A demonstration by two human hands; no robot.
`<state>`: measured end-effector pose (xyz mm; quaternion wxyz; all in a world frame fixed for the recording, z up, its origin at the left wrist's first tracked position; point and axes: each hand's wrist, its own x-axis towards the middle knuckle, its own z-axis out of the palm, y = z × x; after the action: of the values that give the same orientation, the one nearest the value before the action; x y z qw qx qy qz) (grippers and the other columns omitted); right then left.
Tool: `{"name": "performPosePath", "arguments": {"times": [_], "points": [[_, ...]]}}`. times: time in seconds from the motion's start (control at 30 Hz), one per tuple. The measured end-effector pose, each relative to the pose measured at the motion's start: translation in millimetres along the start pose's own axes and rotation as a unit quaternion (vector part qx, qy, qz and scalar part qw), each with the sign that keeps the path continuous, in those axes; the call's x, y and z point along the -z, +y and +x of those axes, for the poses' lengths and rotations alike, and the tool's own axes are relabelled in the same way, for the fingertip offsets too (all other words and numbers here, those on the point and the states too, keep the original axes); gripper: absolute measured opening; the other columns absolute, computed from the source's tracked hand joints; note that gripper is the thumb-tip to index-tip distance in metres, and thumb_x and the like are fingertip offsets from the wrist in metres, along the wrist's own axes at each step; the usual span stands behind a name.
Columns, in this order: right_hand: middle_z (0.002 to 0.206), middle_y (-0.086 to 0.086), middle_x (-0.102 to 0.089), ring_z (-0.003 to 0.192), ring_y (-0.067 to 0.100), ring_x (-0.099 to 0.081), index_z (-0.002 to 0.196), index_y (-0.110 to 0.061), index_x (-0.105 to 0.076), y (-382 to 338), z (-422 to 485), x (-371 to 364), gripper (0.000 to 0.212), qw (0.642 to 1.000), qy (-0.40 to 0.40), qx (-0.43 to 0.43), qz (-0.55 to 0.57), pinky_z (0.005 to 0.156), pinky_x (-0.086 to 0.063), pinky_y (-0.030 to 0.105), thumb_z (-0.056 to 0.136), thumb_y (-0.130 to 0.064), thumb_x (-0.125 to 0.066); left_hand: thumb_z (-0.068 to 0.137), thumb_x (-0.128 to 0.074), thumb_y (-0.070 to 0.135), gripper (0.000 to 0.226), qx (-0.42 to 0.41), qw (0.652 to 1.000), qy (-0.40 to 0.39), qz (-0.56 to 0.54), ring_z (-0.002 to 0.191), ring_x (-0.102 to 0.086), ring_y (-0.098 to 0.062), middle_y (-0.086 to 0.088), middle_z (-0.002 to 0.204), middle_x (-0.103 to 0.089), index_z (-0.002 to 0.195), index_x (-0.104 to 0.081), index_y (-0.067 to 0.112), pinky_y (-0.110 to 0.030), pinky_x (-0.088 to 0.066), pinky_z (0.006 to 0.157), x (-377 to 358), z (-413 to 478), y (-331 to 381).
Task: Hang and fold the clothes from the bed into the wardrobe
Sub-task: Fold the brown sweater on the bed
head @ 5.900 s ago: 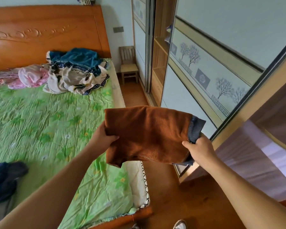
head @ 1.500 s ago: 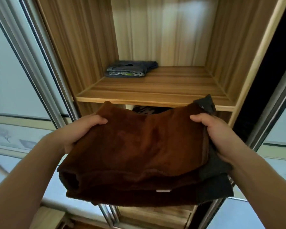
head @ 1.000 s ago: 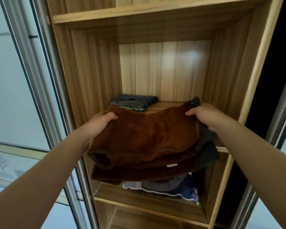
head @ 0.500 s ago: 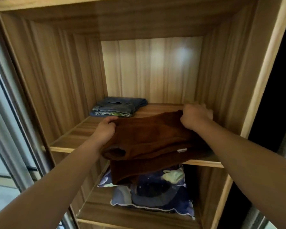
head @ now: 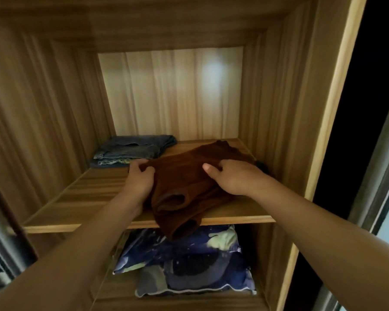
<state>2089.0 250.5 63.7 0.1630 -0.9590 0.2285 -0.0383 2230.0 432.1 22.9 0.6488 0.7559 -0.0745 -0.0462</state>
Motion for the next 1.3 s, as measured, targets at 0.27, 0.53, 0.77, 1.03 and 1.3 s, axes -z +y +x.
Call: {"name": "performPosePath", "arguments": {"times": [0.27,0.53,0.77,1.03,1.3], "points": [[0.152,0.009,-0.047,0.136,0.029,-0.046,0.150,-0.013,-0.043,24.0,58.5,12.3,0.060,0.996,-0.004,-0.036,0.080,0.109,-0.039,0.034,0.098,-0.038,-0.062,0.099,-0.057,0.043,0.050,-0.110,0.945,-0.218,0.219,0.072,-0.070,-0.007,0.005,0.088,-0.071,0.146,-0.040,0.035,-0.023,-0.056,0.060,12.3,-27.0,3.8],[0.151,-0.006,-0.046,0.138,0.021,-0.045,0.149,-0.039,-0.042,3.0,2.2,19.8,0.096,0.996,-0.048,0.077,0.013,0.112,-0.040,0.038,0.070,-0.093,-0.045,0.085,-0.056,0.072,0.080,-0.316,0.769,-0.218,0.511,0.134,-0.032,-0.020,0.003,0.147,-0.027,0.153,-0.017,0.054,-0.042,-0.038,0.108,26.9,1.2,0.6],[0.163,0.003,-0.031,0.143,0.029,-0.038,0.161,-0.038,-0.006,6.7,-1.1,14.9,0.085,0.967,-0.072,0.029,-0.242,0.110,-0.041,0.044,0.095,-0.060,-0.056,0.094,-0.049,0.065,0.086,-0.307,0.750,-0.283,0.513,0.148,-0.024,-0.029,-0.005,0.165,-0.012,0.157,0.006,0.044,-0.041,-0.029,0.119,-17.3,22.2,-2.5],[0.133,0.008,-0.060,0.121,0.030,-0.057,0.145,-0.022,-0.049,11.5,47.2,6.0,0.051,0.931,-0.001,-0.069,-0.359,0.093,-0.040,0.041,0.095,-0.011,-0.058,0.096,-0.038,0.069,0.085,-0.292,0.721,-0.247,0.577,0.145,-0.029,-0.040,-0.017,0.161,-0.022,0.158,0.010,0.036,-0.052,-0.033,0.116,-77.1,35.8,6.6],[0.152,0.014,-0.044,0.139,0.036,-0.042,0.159,-0.020,-0.022,32.0,94.6,-1.2,0.067,0.948,0.003,-0.099,-0.302,0.119,-0.024,0.056,0.098,-0.015,-0.051,0.097,-0.032,0.070,0.085,-0.263,0.713,-0.253,0.598,0.147,-0.022,-0.044,-0.019,0.164,-0.013,0.158,0.014,0.035,-0.052,-0.028,0.119,-105.7,59.5,15.9]]}}
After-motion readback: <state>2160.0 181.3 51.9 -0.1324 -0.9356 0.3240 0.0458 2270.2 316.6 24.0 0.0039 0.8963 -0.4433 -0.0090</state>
